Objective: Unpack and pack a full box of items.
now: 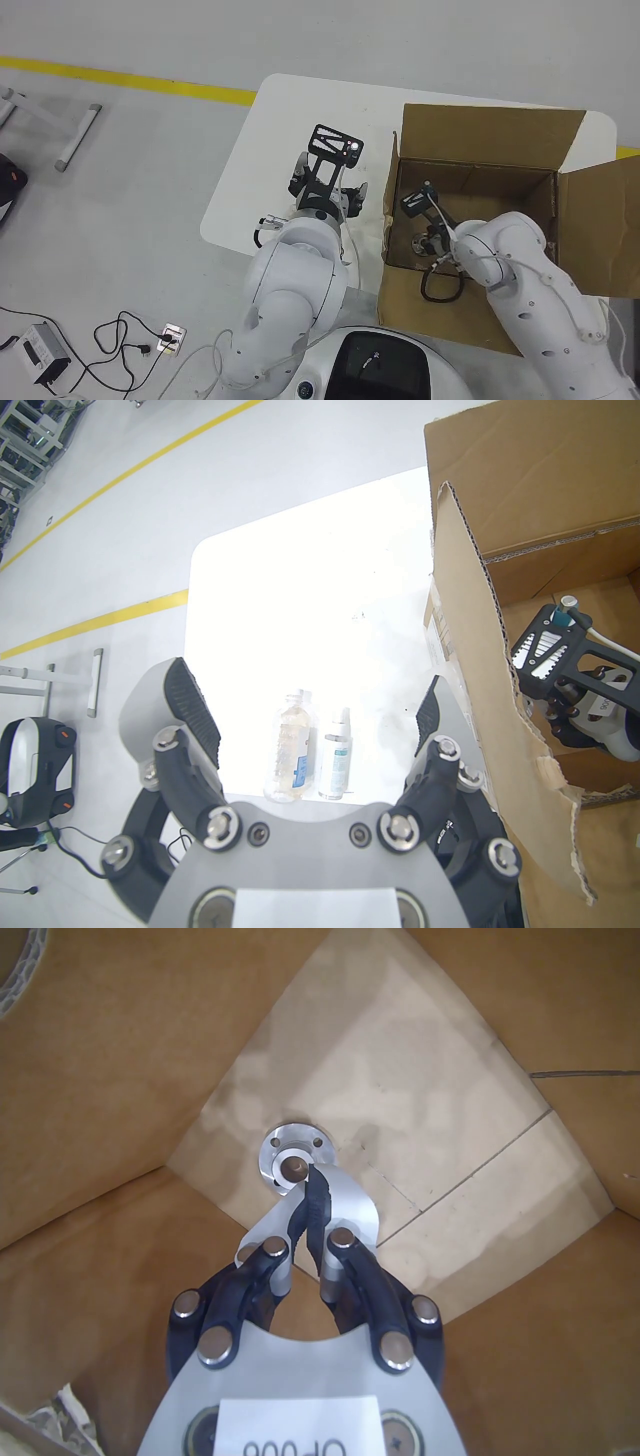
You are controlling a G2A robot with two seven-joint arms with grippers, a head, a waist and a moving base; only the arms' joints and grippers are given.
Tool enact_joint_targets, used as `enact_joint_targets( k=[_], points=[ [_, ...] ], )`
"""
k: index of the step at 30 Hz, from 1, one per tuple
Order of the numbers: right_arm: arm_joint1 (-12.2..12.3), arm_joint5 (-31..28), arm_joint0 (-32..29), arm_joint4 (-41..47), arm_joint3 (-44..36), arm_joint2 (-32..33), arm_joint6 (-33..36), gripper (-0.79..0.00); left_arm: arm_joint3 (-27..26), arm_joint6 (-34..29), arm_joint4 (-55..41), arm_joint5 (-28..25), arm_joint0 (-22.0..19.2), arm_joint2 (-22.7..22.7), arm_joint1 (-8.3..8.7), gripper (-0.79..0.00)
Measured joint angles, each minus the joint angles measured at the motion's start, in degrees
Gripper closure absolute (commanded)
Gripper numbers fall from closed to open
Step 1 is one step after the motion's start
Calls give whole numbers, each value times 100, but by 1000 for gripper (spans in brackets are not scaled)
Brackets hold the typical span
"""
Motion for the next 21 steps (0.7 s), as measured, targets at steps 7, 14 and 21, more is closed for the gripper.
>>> enact_joint_targets(
  k=[7,14,21],
  points=[
    [-61,47,98,-28,107,-108,31,-345,0,0,0,0,0,0,0,-785],
    [-112,72,164,-68,265,-186,68,-422,0,0,0,0,0,0,0,-785],
    [-170,63,197,-56,477,-276,18,-379,0,0,0,0,0,0,0,-785]
  ],
)
